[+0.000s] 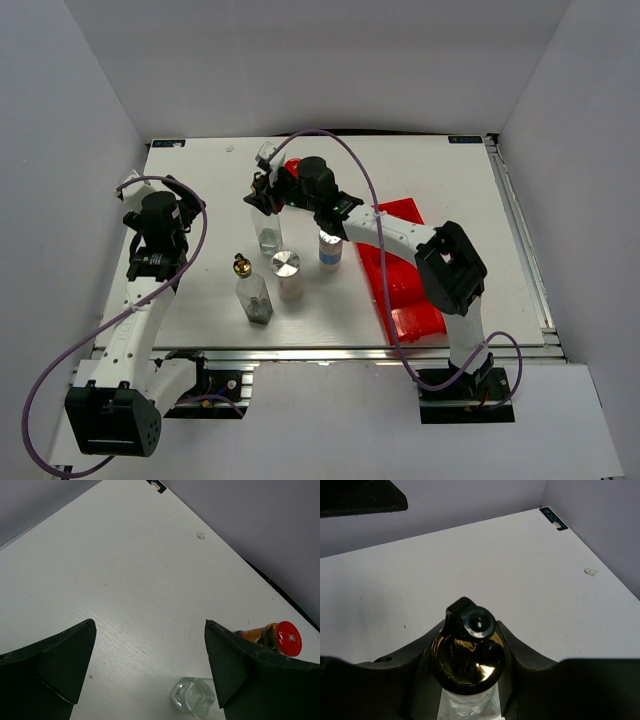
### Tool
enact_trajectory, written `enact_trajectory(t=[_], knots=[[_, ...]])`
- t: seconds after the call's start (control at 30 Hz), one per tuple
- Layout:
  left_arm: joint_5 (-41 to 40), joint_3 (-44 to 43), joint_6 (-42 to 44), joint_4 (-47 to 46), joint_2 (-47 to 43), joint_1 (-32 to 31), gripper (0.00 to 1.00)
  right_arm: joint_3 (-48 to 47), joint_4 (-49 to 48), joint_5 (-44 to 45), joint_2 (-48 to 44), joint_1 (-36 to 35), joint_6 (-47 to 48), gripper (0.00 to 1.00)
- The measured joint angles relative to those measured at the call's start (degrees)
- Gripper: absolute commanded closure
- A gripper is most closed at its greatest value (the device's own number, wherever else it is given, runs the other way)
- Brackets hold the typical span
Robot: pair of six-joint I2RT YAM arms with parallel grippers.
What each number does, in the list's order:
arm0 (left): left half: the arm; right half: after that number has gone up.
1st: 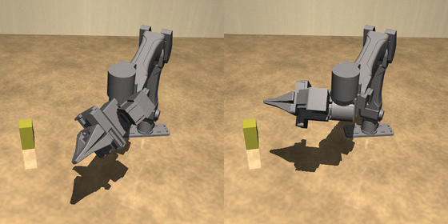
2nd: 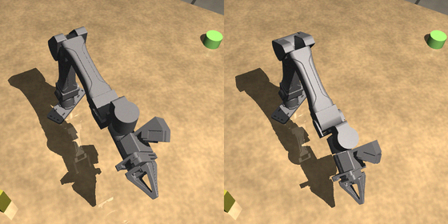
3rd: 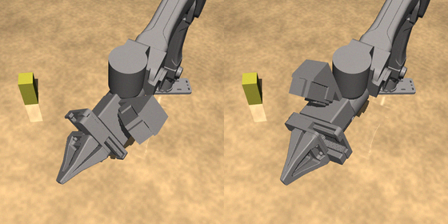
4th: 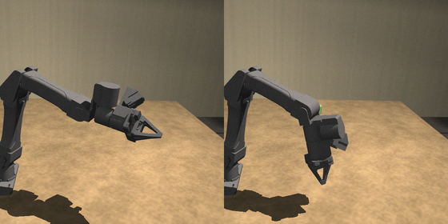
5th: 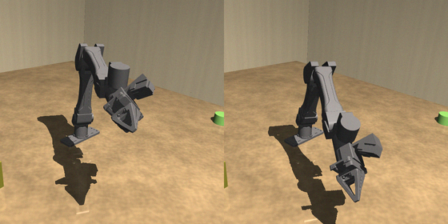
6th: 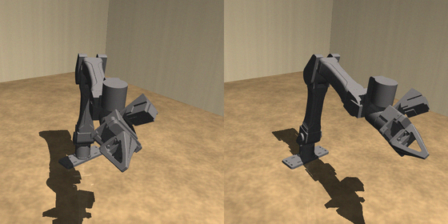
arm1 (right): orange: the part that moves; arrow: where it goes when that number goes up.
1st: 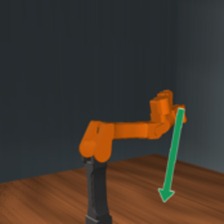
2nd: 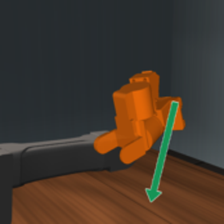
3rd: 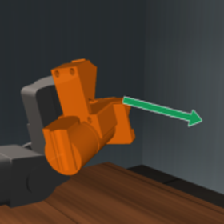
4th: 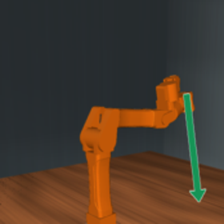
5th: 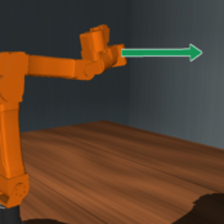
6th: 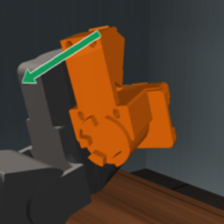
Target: Organize the condiment bottles
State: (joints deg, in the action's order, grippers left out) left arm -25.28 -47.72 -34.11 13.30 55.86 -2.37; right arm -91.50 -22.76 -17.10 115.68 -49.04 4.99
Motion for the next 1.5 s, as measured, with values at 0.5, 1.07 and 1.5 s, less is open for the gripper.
enact_trajectory(t=[0.5,1.07,1.5], knots=[[-0.33,-0.02,-0.07,0.26,-0.33,0.0,0.02,-23.87,15.17,-0.85,3.21,0.22,2.82,1.0],[-4.63,-3.65,0.02,1.77,-3.3,0.0,0.02,-28.83,28.48,12.35,-10.14,18.1,4.35,1.0],[-5.42,-3.69,0.52,1.7,-1.51,0.0,0.02,0.83,31.41,18.49,-30.88,27.61,3.13,1.0]])
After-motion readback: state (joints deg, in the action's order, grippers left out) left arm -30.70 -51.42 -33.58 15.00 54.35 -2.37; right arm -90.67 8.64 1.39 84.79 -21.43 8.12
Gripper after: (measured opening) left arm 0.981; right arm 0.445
